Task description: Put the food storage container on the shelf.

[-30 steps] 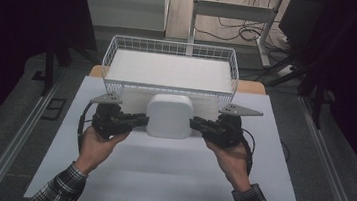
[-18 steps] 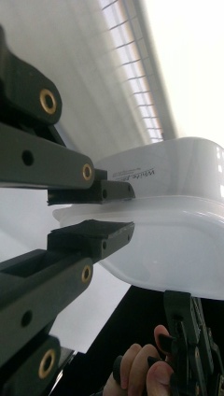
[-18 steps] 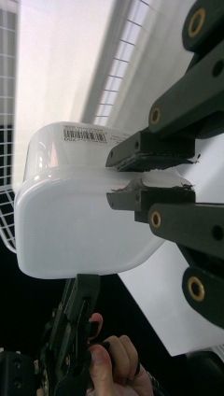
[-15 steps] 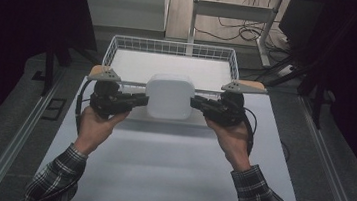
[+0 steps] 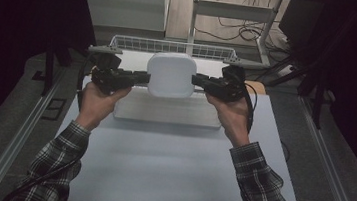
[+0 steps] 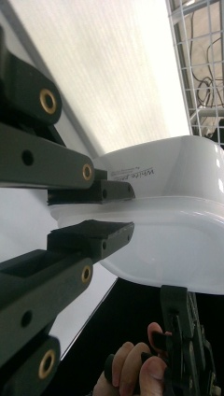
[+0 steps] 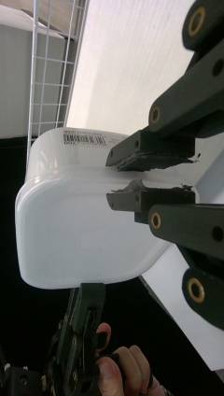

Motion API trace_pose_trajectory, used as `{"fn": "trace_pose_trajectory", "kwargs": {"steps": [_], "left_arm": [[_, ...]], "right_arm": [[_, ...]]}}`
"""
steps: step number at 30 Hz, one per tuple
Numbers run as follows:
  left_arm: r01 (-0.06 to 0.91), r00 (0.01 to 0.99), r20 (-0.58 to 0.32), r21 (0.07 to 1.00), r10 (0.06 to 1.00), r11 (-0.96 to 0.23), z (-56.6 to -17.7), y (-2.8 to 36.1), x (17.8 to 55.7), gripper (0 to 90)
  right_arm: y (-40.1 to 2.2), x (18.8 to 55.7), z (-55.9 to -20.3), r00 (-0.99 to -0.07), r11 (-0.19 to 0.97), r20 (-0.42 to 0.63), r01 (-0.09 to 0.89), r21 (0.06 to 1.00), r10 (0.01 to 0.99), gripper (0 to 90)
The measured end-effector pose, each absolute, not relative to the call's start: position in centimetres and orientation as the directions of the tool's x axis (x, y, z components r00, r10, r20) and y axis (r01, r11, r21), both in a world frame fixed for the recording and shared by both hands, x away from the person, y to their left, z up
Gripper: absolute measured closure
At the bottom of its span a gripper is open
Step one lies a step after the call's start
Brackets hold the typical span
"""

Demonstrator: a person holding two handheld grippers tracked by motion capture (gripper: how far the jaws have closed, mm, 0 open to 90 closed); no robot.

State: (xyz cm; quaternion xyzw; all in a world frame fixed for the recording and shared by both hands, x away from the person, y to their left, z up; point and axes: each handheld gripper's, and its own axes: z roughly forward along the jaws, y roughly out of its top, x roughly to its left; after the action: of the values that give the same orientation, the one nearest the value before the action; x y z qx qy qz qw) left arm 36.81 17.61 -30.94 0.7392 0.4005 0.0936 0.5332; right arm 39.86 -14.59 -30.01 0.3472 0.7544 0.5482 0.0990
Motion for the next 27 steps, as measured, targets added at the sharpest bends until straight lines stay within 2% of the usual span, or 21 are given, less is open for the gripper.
{"fn": "trace_pose_trajectory", "kwargs": {"steps": [11,21,27], "left_arm": [[0.521,0.648,-0.308,0.847,0.697,-0.110,-30.4,17.6,38.7,78.3],[0.544,0.637,-0.336,0.833,0.694,-0.097,-30.9,17.5,40.2,67.7],[0.546,0.626,-0.333,0.832,0.705,-0.092,-30.9,17.3,40.8,63.3]], "right_arm": [[-14.4,42.1,-29.6,-0.713,0.142,0.285,0.475,0.869,0.641,77.2],[-13.9,43.4,-29.9,-0.686,0.140,0.305,0.512,0.848,0.661,74.4],[-13.2,43.9,-29.6,-0.676,0.161,0.284,0.516,0.841,0.680,67.8]]}}
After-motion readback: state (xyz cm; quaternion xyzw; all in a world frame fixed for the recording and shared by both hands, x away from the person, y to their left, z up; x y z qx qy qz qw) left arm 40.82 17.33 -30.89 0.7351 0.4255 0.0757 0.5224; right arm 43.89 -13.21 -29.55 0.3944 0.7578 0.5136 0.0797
